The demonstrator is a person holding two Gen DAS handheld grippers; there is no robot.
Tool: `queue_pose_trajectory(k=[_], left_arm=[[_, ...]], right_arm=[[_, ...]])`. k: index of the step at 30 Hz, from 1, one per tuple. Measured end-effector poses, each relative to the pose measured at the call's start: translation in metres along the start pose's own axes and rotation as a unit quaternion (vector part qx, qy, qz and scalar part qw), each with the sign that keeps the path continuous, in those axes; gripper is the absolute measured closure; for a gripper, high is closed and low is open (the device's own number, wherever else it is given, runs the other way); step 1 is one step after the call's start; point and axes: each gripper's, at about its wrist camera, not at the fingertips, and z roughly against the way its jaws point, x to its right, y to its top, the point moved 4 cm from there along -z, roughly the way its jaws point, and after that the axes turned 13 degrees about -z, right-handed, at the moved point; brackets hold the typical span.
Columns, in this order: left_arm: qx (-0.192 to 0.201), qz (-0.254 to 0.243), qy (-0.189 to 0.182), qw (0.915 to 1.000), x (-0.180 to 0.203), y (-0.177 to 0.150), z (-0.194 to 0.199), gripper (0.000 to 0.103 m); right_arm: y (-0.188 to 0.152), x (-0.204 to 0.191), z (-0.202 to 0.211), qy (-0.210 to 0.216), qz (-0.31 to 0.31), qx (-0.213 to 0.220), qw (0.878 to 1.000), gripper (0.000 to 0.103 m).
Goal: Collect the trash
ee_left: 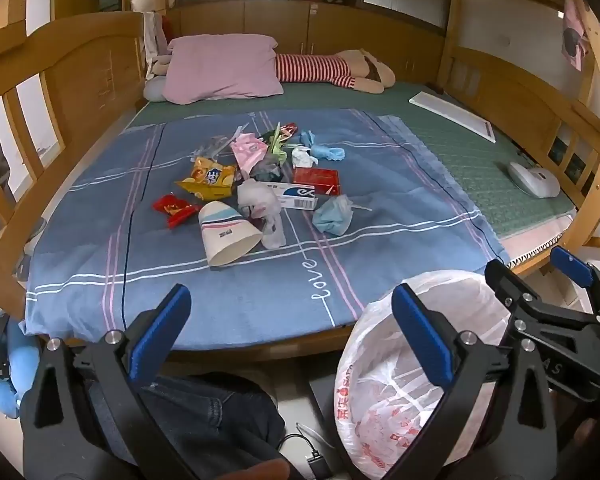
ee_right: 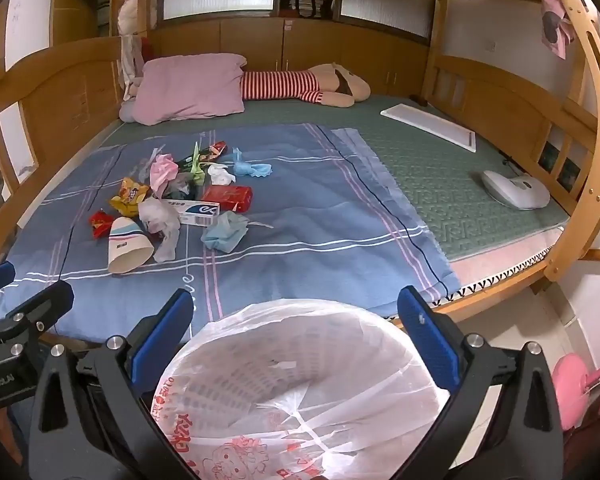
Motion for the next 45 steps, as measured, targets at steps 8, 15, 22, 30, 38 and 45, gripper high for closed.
queue_pose_trajectory(k=[8,15,22,30,38,45], left_arm=[[0.005,-0.005,-0.002,1.0,0.0,0.002,0.004,0.003],[0.008,0.0,0.012,0.9999,-0.009,0.0,0.003,0.003],[0.009,-0.002,0.015,0.9998,-0.008,0.001,0.003,0.003],[0.01,-0.002,0.014,0.9999,-0.008,0.002,0.004,0.003],[0.01,-0.002,0.015,0.9998,-0.008,0.003,0.005,0.003],[0.011,-0.002,0.015,0.9998,-0.008,0.002,0.005,0.003]], right_arm=[[0.0,-0.002,0.001,-0.002,-0.001,0.004,1.0,0.003],[-0.002,0.002,0.002,0.002,-0.002,0.004,1.0,0.003],[0.001,-0.001,0.004,0.003,-0.004,0.007,1.0,0.003],[0.0,-0.001,0.004,0.004,-0.006,0.008,1.0,0.003],[0.001,0.0,0.004,0.006,-0.007,0.008,1.0,0.003],[0.001,0.0,0.005,0.007,-0.008,0.01,1.0,0.003]])
